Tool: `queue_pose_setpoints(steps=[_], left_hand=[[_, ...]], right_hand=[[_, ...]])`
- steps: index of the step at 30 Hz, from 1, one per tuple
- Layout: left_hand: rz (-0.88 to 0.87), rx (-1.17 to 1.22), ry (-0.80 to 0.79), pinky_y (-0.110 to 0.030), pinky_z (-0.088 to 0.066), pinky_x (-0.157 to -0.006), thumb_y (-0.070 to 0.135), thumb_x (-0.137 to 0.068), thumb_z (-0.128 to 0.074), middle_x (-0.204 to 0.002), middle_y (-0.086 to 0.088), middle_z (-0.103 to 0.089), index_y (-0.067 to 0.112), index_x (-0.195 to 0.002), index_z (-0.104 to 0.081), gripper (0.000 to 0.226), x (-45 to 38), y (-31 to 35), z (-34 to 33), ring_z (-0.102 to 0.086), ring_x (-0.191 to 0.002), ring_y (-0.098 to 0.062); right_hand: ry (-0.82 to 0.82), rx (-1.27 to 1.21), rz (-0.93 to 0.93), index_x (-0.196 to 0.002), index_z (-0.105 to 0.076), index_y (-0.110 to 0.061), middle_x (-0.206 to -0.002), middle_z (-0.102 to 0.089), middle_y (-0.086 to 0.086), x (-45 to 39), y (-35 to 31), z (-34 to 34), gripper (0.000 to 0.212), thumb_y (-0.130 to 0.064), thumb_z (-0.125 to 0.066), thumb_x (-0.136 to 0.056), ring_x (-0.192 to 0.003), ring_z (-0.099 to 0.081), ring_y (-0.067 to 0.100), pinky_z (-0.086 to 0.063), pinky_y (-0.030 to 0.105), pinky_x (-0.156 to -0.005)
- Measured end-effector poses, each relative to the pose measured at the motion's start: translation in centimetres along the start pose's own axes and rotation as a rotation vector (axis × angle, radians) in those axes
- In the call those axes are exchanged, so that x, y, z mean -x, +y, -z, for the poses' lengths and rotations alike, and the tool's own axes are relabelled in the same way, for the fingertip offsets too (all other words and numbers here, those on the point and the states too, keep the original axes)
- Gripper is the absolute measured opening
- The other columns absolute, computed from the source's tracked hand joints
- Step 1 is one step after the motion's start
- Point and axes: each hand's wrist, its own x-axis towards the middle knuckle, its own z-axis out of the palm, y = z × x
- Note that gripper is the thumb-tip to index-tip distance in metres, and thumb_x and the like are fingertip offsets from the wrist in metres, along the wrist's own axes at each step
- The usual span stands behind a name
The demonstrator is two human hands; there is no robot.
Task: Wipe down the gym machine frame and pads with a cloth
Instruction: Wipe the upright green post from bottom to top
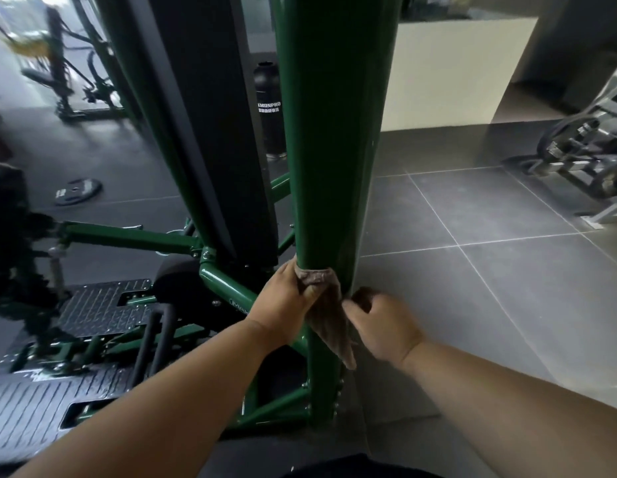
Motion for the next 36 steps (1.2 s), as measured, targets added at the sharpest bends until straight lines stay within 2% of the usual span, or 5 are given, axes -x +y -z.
queue_pose_setpoints(steps=[9, 13, 20, 28, 36], left_hand=[[0.076, 0.113, 0.261, -0.029, -0.054, -0.088, 0.051, -0.104, -0.053, -0.106, 0.011, -0.067, 0.034, -0.115, -0.064, 0.023, 2.1, 2.2, -2.6, -0.065, -0.100, -0.004], [0.240, 0.054, 0.411, -0.041, -0.050, -0.110, 0.064, -0.093, -0.059, -0.134, 0.008, -0.064, 0.031, -0.143, -0.051, 0.061, 3.6, -1.1, -3.3, -0.060, -0.126, -0.011], [0.398, 0.069, 0.431, -0.026, -0.054, -0.069, 0.052, -0.093, -0.071, -0.102, 0.000, -0.067, 0.028, -0.092, -0.068, 0.024, 5.5, -4.2, -2.8, -0.070, -0.087, -0.013], [0.527, 0.102, 0.347, -0.022, -0.041, -0.052, 0.039, -0.100, -0.069, -0.082, 0.002, -0.071, 0.027, -0.088, -0.071, 0.017, 5.5, -7.5, -3.2, -0.062, -0.062, -0.010], [0.656, 0.484, 0.361, -0.043, -0.063, -0.091, 0.038, -0.103, -0.064, -0.095, 0.005, -0.078, 0.030, -0.103, -0.070, 0.010, 3.8, -7.2, -5.3, -0.076, -0.093, -0.016]], right_hand=[[-0.168, 0.165, 0.213, -0.093, -0.068, -0.023, -0.079, -0.070, -0.003, 1.4, -0.5, 1.6, 0.018, -0.041, -0.067, -0.092, -0.071, -0.064, 0.013, -0.053, 0.032, -0.066], [-0.272, 0.139, 0.231, -0.096, -0.059, -0.029, -0.081, -0.067, -0.002, 1.1, 0.8, 1.4, 0.013, -0.041, -0.060, -0.095, -0.072, -0.065, 0.016, -0.051, 0.036, -0.066], [-0.185, 0.125, 0.189, -0.103, -0.058, -0.034, -0.086, -0.061, -0.014, 0.0, 1.2, 0.7, 0.004, -0.032, -0.060, -0.100, -0.075, -0.055, 0.003, -0.042, 0.029, -0.074], [-0.077, 0.335, 0.096, -0.114, -0.070, -0.025, -0.107, -0.073, -0.002, -1.7, 2.7, -0.3, 0.022, -0.038, -0.067, -0.097, -0.099, -0.067, 0.024, -0.037, 0.027, -0.073], [0.165, 0.281, -0.027, -0.094, -0.068, -0.028, -0.091, -0.061, -0.007, -3.0, 4.6, -1.4, 0.009, -0.036, -0.064, -0.091, -0.090, -0.062, 0.023, -0.052, 0.037, -0.079]])
